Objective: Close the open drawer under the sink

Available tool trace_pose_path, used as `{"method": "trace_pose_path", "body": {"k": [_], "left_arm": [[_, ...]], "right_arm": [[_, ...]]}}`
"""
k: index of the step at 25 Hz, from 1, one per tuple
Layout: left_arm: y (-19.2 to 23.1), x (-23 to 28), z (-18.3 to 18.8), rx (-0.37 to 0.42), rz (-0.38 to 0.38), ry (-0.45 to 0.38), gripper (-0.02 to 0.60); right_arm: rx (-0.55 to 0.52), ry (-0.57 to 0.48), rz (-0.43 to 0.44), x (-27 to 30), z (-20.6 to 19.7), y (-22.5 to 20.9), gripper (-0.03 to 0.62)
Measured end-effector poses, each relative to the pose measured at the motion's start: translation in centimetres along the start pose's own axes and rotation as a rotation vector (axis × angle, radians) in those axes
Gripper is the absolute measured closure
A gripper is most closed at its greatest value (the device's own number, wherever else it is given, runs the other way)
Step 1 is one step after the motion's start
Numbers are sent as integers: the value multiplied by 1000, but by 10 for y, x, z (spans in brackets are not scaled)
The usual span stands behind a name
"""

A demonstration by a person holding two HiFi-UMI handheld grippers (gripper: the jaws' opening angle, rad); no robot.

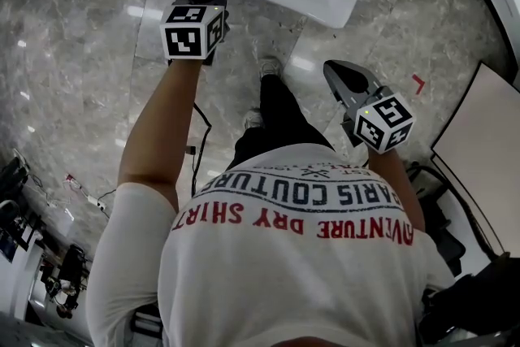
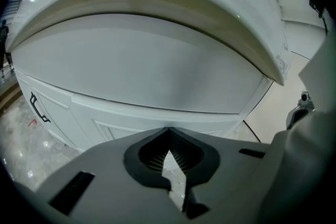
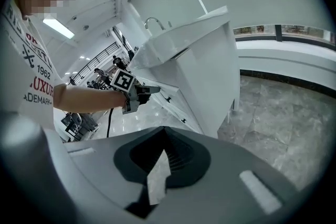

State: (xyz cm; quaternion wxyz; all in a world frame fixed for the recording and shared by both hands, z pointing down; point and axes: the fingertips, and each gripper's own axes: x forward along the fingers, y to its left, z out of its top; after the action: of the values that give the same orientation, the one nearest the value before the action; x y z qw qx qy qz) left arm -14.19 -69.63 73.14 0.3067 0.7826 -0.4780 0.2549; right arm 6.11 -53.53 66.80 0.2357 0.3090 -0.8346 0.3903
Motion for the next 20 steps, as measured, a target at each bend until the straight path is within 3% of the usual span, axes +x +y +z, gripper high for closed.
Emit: {"method": "trace_pose_path", "body": {"k": [9,15,20], "left_arm": [[-15,-20,8,-4,2,-26,581],[-99,-110,4,71,-201,-43,581],[-167,-216,-17,102,-339,-36,581]], "right_arm": [[-31,-16,43,4,-4,25,592],[-100,-59,75,-22,-1,65,592],[-198,-80,114,-60,-2,137,592]]}}
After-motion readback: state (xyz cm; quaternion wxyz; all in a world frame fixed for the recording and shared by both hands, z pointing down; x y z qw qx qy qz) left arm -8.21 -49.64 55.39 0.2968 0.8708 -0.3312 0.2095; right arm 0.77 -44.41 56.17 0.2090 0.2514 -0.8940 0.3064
